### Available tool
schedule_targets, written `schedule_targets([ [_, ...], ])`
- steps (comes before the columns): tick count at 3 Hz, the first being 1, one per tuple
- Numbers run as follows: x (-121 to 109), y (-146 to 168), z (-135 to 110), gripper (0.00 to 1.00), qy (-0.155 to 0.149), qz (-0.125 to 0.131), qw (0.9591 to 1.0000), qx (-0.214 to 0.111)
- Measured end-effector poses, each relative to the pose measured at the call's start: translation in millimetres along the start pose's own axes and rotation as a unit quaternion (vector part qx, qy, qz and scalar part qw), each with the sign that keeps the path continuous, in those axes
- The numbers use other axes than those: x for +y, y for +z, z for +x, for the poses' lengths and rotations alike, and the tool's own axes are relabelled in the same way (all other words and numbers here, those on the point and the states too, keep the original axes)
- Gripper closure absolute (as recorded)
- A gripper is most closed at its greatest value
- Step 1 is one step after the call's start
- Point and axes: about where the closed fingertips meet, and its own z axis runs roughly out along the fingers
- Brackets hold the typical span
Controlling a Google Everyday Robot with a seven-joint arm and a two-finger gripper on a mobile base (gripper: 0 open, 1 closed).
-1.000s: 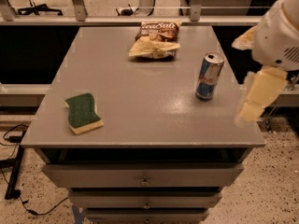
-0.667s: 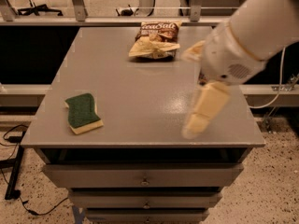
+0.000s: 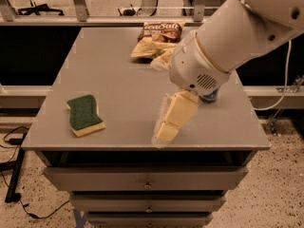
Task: Move sponge near brown chip bag
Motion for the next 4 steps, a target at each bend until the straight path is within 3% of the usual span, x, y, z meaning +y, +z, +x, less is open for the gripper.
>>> schedule_targets([
  [1,-2,0,3,0.0,0.026,0.016,0.9992,-0.026],
  [2,-2,30,-14,0.0,0.041,0.017,0.9964,-0.072],
  [4,-16,106,-51,0.0,0.001,0.014,0.9899,-0.141],
])
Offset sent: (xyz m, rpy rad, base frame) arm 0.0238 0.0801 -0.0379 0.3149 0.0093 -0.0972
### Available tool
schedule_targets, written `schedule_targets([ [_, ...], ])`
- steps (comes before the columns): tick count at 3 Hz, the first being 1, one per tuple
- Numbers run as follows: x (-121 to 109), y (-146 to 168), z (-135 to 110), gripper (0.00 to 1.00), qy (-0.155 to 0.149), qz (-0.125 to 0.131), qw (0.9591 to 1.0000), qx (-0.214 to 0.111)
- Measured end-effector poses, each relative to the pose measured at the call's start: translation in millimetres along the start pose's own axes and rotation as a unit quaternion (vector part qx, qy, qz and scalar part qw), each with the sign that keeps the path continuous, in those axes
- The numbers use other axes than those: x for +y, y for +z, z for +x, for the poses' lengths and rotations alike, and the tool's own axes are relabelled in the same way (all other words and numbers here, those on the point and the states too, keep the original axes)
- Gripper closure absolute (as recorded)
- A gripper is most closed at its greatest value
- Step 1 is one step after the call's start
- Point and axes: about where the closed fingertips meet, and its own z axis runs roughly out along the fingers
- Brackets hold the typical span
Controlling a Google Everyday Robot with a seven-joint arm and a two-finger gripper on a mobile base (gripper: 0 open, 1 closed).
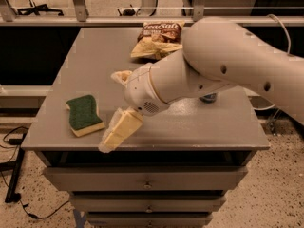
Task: Move sponge near brown chip bag
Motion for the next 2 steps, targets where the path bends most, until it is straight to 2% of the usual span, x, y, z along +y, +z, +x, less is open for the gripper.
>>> schedule_targets([
  [1,-16,36,0,0.0,-0.015,-0.003,0.9996,-0.023],
  [2,-25,51,1,0.0,-0.016,-0.003,0.9993,-0.033],
])
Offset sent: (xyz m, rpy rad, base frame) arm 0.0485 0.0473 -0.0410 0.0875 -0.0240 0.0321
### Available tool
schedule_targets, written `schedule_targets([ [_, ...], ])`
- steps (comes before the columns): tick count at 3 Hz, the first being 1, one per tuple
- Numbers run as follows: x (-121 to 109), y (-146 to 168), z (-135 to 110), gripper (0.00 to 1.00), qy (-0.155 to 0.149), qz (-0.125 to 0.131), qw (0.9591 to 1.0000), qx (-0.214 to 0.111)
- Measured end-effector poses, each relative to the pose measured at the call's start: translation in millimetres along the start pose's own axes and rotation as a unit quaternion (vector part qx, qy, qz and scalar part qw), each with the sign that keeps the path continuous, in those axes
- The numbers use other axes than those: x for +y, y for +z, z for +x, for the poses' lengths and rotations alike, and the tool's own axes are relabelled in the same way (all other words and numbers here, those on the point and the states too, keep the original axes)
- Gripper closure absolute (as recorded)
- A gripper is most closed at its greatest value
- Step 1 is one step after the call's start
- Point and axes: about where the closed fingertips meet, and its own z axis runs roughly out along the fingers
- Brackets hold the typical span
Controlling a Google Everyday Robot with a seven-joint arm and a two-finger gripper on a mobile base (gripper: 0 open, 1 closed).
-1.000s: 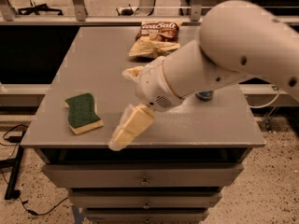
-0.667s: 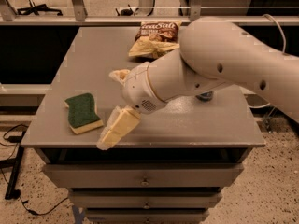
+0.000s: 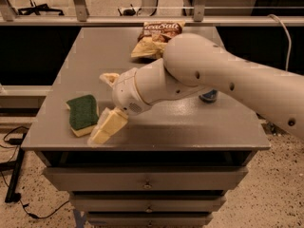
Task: Move sponge near brown chip bag
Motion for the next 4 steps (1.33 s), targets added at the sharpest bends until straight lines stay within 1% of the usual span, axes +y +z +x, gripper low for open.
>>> schedule_targets([
  [1,0,12,6,0.18,0.003,-0.002,1.0,-0.009],
  [3,7,17,16,0.64,0.019,0.004,0.9997,-0.012],
  [4,4,1,15,0.95,0.023,0.025,0.9994,-0.01],
])
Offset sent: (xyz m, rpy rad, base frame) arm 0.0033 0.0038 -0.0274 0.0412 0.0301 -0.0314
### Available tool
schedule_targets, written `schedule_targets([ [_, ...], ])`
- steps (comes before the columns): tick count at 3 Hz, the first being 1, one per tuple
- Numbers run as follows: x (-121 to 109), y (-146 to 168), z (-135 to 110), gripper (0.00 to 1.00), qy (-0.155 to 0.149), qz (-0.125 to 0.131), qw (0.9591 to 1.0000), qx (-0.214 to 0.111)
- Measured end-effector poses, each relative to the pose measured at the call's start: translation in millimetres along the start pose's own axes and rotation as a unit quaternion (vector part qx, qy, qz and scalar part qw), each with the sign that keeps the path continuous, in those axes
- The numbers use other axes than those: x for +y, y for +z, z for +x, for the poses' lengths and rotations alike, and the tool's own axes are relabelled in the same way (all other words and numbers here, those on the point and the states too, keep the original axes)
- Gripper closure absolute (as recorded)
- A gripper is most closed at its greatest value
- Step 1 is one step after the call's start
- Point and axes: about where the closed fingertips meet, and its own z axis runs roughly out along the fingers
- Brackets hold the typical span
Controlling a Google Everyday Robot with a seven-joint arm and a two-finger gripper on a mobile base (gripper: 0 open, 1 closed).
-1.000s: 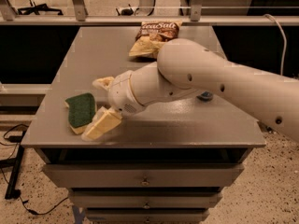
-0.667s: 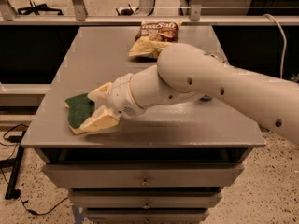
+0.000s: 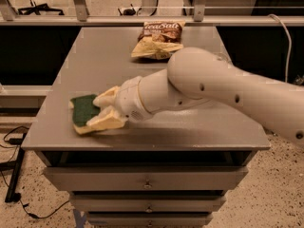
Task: Move sponge near brown chip bag
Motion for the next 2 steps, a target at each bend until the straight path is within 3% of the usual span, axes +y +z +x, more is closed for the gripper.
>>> schedule_targets([
  [1,-19,-27,-19,1.0,-0.016,0.033,0.9993,-0.007],
  [2,-53,-70,-52,1.0,-0.065,0.075,0.9951,0.0],
])
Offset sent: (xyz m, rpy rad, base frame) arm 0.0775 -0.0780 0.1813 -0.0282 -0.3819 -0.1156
